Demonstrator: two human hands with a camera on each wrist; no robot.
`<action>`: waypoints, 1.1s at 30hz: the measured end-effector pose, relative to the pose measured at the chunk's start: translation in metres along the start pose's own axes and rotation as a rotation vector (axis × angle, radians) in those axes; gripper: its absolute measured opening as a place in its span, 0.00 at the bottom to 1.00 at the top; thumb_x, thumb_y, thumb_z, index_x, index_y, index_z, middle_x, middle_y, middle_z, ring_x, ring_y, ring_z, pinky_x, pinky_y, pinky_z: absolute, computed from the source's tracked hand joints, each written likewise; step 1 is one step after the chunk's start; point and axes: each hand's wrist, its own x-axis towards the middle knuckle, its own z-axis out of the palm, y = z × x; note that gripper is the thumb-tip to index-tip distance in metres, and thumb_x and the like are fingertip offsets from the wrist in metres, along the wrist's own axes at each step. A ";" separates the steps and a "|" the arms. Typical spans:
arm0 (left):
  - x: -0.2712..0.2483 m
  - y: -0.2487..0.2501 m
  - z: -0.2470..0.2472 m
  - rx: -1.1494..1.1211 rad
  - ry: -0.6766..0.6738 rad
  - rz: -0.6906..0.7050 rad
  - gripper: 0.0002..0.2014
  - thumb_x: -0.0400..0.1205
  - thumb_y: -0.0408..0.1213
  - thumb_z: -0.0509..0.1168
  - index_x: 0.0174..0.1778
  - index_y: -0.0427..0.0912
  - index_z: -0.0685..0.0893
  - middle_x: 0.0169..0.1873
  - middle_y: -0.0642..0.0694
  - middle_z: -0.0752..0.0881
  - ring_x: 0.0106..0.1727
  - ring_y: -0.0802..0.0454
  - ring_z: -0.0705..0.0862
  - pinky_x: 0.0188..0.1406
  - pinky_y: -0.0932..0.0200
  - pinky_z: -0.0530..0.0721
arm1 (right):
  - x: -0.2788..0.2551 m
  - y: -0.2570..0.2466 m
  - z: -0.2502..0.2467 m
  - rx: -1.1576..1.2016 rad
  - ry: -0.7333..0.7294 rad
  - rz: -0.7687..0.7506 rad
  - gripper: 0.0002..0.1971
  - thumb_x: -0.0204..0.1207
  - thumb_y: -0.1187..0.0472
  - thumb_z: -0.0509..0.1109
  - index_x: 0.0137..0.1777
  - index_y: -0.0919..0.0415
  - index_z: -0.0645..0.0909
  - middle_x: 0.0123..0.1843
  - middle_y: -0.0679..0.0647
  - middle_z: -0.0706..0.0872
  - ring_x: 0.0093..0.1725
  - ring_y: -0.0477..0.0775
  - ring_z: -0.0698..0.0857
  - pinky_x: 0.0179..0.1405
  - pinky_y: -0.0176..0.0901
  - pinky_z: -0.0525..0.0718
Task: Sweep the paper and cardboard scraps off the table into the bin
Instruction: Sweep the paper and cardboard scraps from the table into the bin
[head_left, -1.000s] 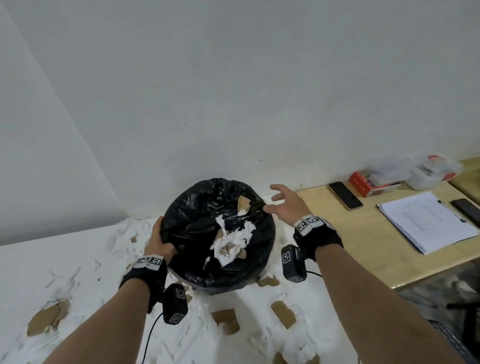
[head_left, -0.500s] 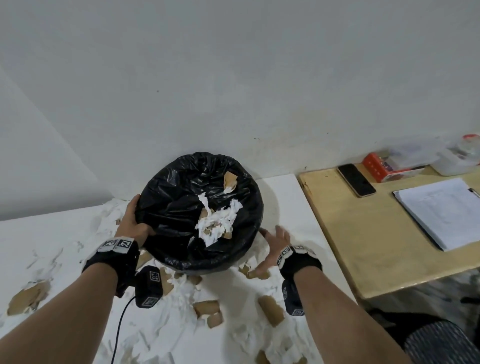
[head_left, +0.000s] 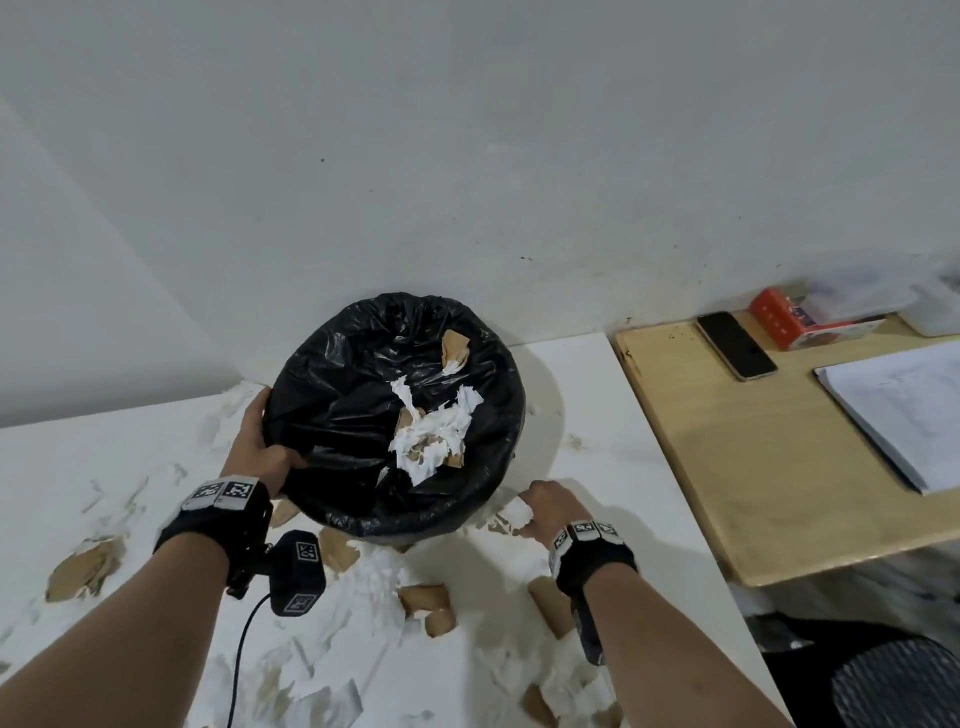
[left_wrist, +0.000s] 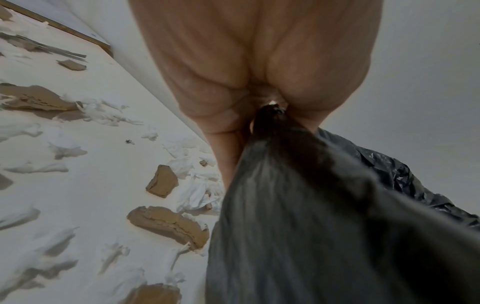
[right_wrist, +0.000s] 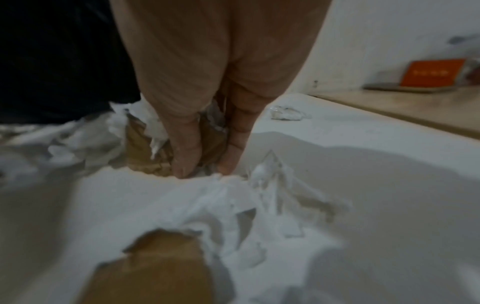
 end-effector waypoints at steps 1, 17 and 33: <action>-0.002 -0.001 -0.004 0.012 0.013 0.001 0.49 0.73 0.11 0.58 0.83 0.61 0.62 0.61 0.40 0.81 0.39 0.41 0.79 0.24 0.58 0.76 | -0.002 0.000 0.000 0.031 0.017 0.047 0.20 0.72 0.56 0.75 0.63 0.61 0.82 0.53 0.55 0.85 0.62 0.61 0.82 0.58 0.46 0.78; -0.024 -0.015 -0.030 0.114 -0.002 -0.020 0.52 0.59 0.27 0.60 0.79 0.70 0.59 0.64 0.38 0.82 0.58 0.31 0.83 0.55 0.31 0.86 | -0.056 -0.138 -0.146 0.235 0.423 -0.145 0.21 0.66 0.49 0.81 0.53 0.62 0.86 0.50 0.60 0.89 0.52 0.58 0.88 0.42 0.42 0.80; -0.031 -0.025 -0.026 0.089 0.231 -0.086 0.52 0.65 0.17 0.65 0.79 0.68 0.62 0.64 0.39 0.81 0.56 0.30 0.83 0.46 0.34 0.88 | 0.030 -0.009 -0.116 0.140 0.074 0.180 0.52 0.61 0.35 0.78 0.81 0.46 0.54 0.78 0.59 0.59 0.78 0.69 0.64 0.72 0.63 0.71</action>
